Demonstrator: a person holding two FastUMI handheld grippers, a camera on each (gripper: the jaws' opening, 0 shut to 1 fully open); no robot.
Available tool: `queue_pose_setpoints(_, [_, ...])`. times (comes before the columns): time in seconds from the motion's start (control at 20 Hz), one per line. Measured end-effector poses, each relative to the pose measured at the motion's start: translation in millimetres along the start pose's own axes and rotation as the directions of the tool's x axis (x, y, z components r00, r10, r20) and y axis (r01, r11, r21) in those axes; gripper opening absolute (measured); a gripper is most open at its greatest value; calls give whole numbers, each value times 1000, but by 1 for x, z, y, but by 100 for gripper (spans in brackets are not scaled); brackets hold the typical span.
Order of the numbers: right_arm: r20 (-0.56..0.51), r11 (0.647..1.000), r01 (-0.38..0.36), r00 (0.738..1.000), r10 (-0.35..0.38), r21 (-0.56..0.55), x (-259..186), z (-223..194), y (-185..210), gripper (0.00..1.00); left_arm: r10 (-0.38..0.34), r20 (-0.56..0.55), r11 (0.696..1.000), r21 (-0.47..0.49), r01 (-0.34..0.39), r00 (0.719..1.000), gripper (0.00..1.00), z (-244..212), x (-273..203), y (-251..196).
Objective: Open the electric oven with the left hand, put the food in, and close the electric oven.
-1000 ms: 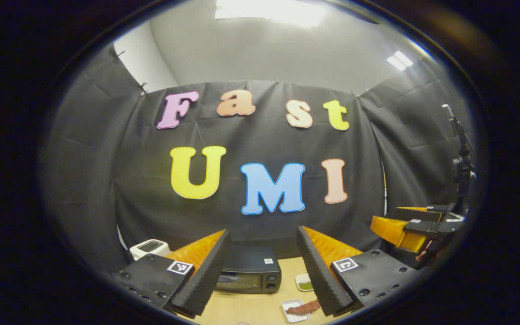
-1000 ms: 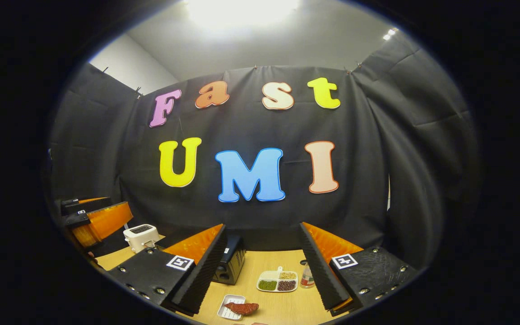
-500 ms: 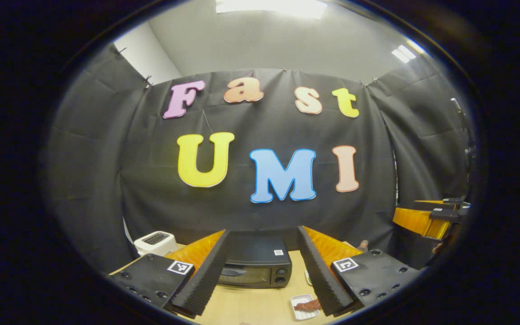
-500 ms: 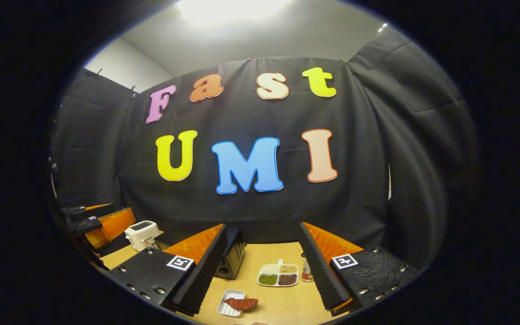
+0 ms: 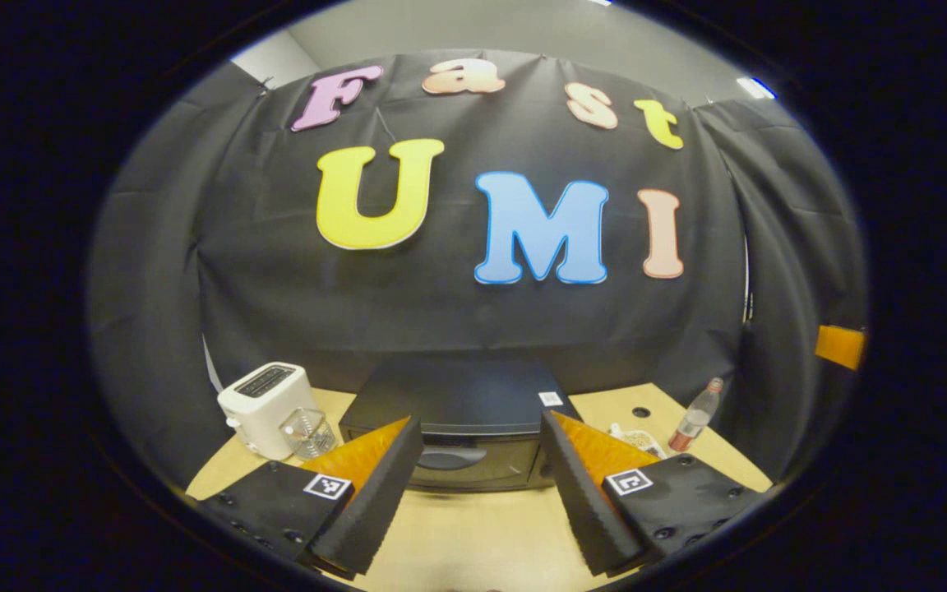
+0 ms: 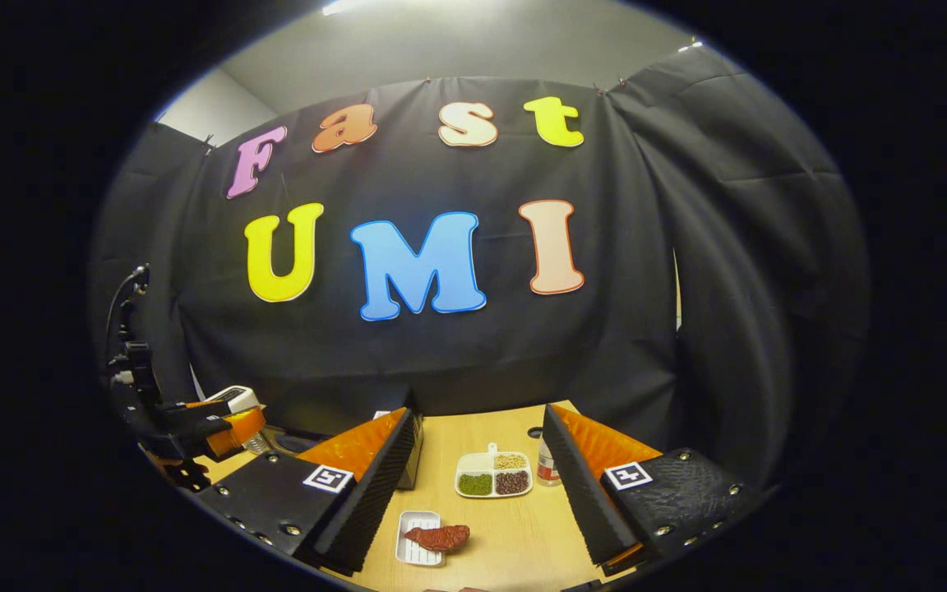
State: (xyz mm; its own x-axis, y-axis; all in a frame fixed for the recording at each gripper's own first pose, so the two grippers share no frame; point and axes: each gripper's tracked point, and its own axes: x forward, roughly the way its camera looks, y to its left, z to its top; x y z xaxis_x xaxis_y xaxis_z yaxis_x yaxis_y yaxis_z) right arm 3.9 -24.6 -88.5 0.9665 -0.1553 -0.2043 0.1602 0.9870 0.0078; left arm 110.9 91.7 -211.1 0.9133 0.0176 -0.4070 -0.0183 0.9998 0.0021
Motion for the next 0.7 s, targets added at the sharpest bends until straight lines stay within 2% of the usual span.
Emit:
queue_pose_setpoints(0.1, [-4, 1000, 20, 1000, -20, -14, 2, -3, 0, 96, -20, -62, 1000, -4, 19, 998, 100, -19, 33, 6])
queue_pose_setpoints(0.25, [-17, 998, 62, 998, -62, -20, 5, -2, -3, 96, 7, -150, 1000, -22, -11, 989, 93, -48, 73, 22])
queue_pose_setpoints(0.4, [7, 997, 83, 997, -83, -7, 9, 13, -2, 95, 9, -213, 1000, -24, -14, 977, 100, -66, 107, 32])
queue_pose_setpoints(0.5, [10, 995, 95, 995, -95, 0, 12, 17, -3, 96, 8, -254, 1000, -8, -10, 967, 97, -81, 122, 37])
queue_pose_setpoints(0.7, [-6, 994, 111, 994, -111, -5, 15, 12, -4, 95, 17, -245, 1000, 25, -11, 969, 99, -87, 140, 42])
